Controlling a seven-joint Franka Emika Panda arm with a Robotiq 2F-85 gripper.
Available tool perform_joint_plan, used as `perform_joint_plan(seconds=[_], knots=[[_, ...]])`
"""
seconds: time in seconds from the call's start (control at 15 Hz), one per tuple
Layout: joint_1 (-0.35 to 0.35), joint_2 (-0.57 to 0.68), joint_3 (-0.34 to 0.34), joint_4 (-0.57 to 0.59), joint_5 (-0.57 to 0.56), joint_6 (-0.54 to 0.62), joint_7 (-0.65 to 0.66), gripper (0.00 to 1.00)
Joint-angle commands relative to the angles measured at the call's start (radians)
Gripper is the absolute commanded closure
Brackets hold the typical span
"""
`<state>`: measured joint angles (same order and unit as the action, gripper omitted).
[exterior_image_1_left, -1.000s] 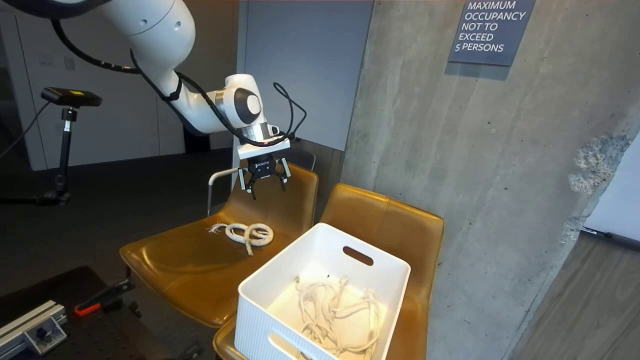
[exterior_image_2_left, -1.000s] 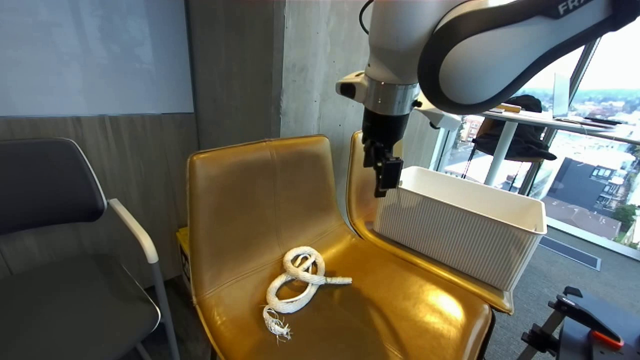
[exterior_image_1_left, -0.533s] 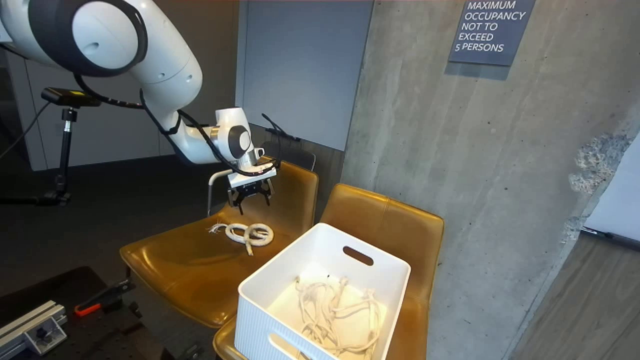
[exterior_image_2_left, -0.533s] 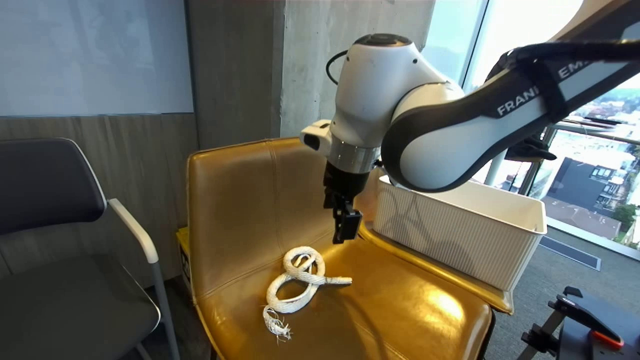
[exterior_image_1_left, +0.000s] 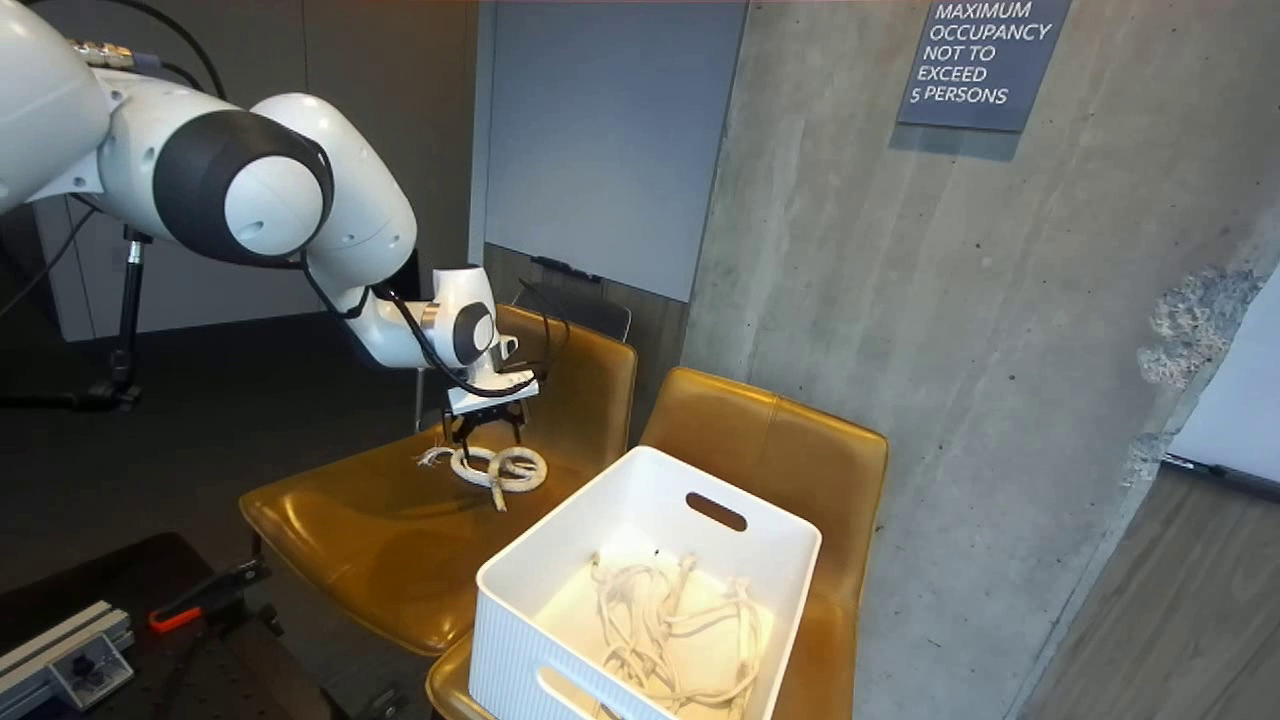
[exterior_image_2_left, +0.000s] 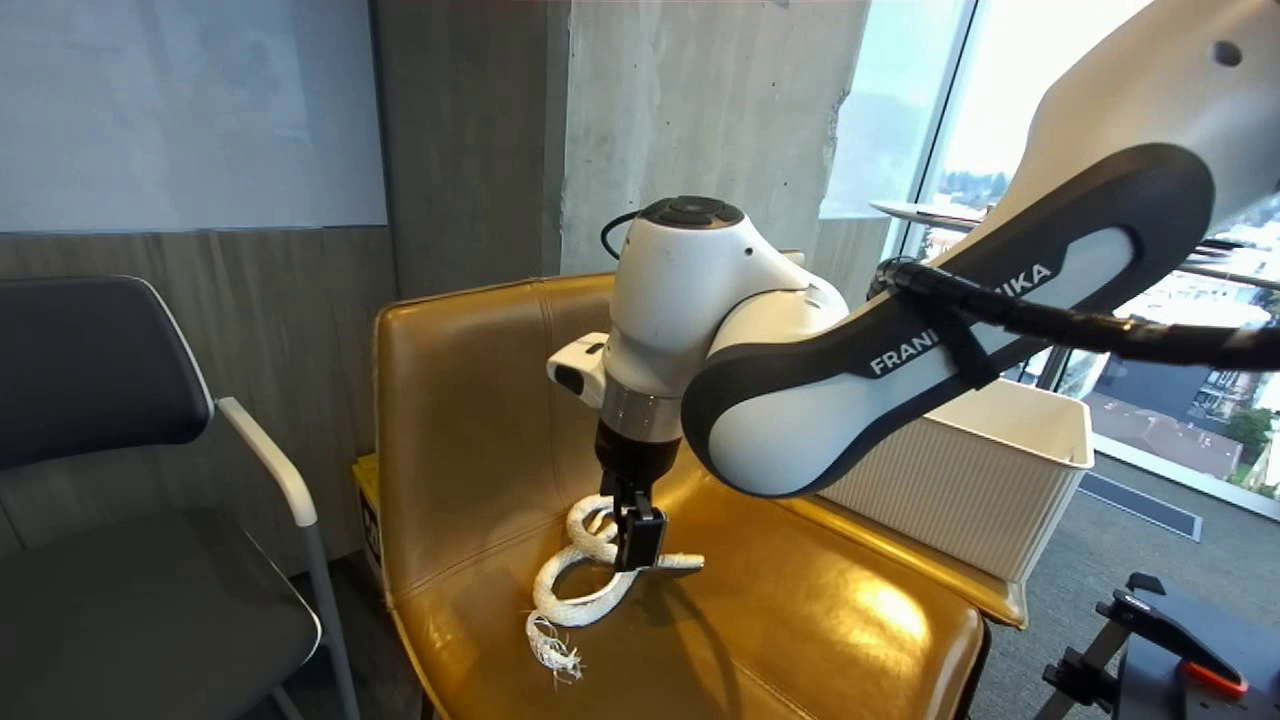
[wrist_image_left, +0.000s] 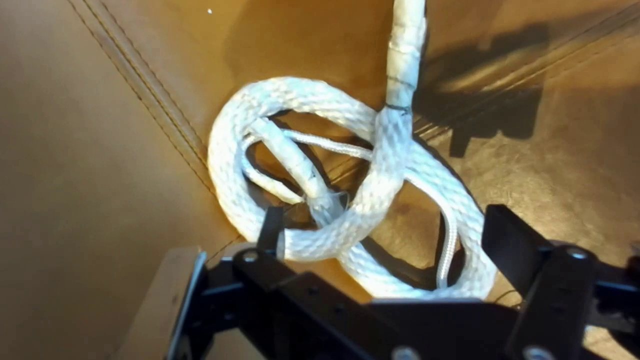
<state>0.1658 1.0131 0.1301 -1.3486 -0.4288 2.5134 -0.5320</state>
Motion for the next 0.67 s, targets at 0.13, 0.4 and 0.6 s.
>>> perform_joint_plan(seconds=[0.13,0.4,0.6], knots=[[0.002,0.154,0.018,0.161,0.047,-0.040,-0.071,0.00],[-0.006,0.236,0.020,0.234,0.070,-0.070,-0.103,0.00],[-0.003,0.258,0.019,0.262,0.086,-0.103,-0.118,0.25]])
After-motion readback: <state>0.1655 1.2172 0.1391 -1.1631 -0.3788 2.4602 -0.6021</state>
